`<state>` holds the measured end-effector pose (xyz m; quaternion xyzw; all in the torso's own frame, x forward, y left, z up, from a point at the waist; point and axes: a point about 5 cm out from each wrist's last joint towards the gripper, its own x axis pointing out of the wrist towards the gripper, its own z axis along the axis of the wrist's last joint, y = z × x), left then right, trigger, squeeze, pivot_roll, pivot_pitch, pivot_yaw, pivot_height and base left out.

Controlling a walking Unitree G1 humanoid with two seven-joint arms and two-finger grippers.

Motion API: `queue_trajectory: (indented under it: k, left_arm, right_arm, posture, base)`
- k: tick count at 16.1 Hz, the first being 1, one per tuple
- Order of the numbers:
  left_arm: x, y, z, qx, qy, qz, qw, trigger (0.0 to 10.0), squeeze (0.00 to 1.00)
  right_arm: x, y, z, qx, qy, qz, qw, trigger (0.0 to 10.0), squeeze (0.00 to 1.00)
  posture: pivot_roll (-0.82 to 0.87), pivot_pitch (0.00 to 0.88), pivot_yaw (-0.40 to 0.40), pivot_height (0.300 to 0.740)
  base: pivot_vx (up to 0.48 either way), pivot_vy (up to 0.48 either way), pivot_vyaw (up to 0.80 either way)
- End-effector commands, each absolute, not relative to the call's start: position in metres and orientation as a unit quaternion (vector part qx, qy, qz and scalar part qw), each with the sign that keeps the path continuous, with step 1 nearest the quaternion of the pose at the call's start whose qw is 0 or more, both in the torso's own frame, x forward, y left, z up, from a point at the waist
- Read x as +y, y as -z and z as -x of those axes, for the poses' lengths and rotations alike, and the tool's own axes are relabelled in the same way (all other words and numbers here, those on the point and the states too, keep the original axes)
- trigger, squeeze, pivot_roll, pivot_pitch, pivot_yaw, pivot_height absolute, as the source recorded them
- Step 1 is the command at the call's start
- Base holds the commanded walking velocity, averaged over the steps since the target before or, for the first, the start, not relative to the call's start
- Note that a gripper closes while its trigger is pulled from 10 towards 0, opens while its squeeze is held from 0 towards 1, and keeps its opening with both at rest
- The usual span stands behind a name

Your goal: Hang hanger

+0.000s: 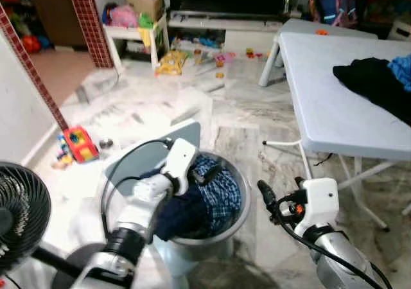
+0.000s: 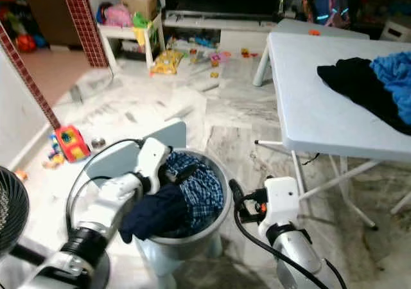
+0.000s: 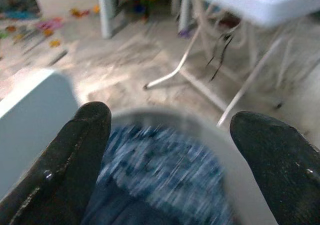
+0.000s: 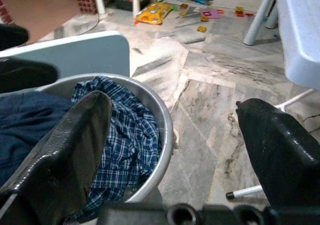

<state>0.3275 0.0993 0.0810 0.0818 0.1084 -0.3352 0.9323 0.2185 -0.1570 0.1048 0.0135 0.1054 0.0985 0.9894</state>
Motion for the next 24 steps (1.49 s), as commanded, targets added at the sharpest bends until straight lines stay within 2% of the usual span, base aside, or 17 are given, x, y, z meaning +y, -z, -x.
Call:
queue_trajectory:
  k: [1, 6, 12, 13, 16, 17, 19, 22, 24]
  left_arm:
    - [0.115, -0.068, -0.323, 0.145, 0.323, -0.097, 0.930, 10.0, 0.00]
    - [0.122, -0.062, -0.321, 0.193, 0.322, -0.088, 0.923, 10.0, 0.00]
    - [0.142, -0.039, -0.308, 0.317, 0.394, -0.141, 0.851, 10.0, 0.00]
    - [0.142, -0.036, -0.307, 0.331, 0.418, -0.149, 0.833, 10.0, 0.00]
    - [0.144, -0.034, -0.311, 0.335, 0.435, -0.192, 0.814, 10.0, 0.00]
    - [0.144, -0.034, -0.313, 0.334, 0.430, -0.198, 0.815, 4.7, 0.00]
    - [0.142, -0.035, -0.317, 0.327, 0.425, -0.203, 0.819, 0.0, 0.00]
    - [0.136, -0.032, -0.320, 0.328, 0.405, -0.208, 0.828, 0.0, 0.00]
    - [0.133, -0.028, -0.319, 0.332, 0.396, -0.197, 0.833, 0.0, 0.00]
  right_arm:
    - [-0.153, -0.104, -0.220, 0.108, -0.102, -0.016, 0.989, 10.0, 0.00]
    - [-0.153, -0.104, -0.223, 0.110, -0.104, -0.013, 0.988, 10.0, 0.00]
    - [-0.157, -0.106, -0.224, 0.112, -0.106, -0.008, 0.988, 10.0, 0.00]
    - [-0.155, -0.107, -0.223, 0.114, -0.110, -0.006, 0.987, 10.0, 0.00]
    - [-0.156, -0.111, -0.218, 0.115, -0.117, 0.001, 0.986, 10.0, 0.00]
    - [-0.157, -0.112, -0.215, 0.119, -0.120, 0.000, 0.986, 10.0, 0.00]
    - [-0.154, -0.113, -0.209, 0.132, -0.148, -0.006, 0.980, 10.0, 0.00]
    - [-0.151, -0.114, -0.197, 0.171, -0.206, 0.016, 0.963, 10.0, 0.00]
    - [-0.153, -0.114, -0.193, 0.179, -0.210, 0.033, 0.961, 10.0, 0.00]
  posture:
    - [0.02, 0.000, -0.045, 0.740]
    - [0.04, 0.000, -0.057, 0.740]
    - [0.03, 0.000, -0.062, 0.740]
    - [0.02, 0.000, -0.062, 0.740]
    - [-0.01, 0.000, -0.058, 0.740]
    - [-0.02, 0.000, -0.056, 0.740]
    - [-0.04, 0.000, -0.053, 0.740]
    - [-0.07, 0.000, -0.051, 0.740]
    - [-0.09, 0.000, -0.052, 0.740]
  base:
    - [0.000, 0.000, 0.00]
    - [0.000, 0.000, 0.00]
    - [0.000, 0.000, 0.00]
    - [0.000, 0.000, 0.00]
    - [0.000, 0.000, 0.00]
    - [0.000, 0.000, 0.00]
    - [0.000, 0.000, 0.00]
    - [0.000, 0.000, 0.00]
    - [0.000, 0.000, 0.00]
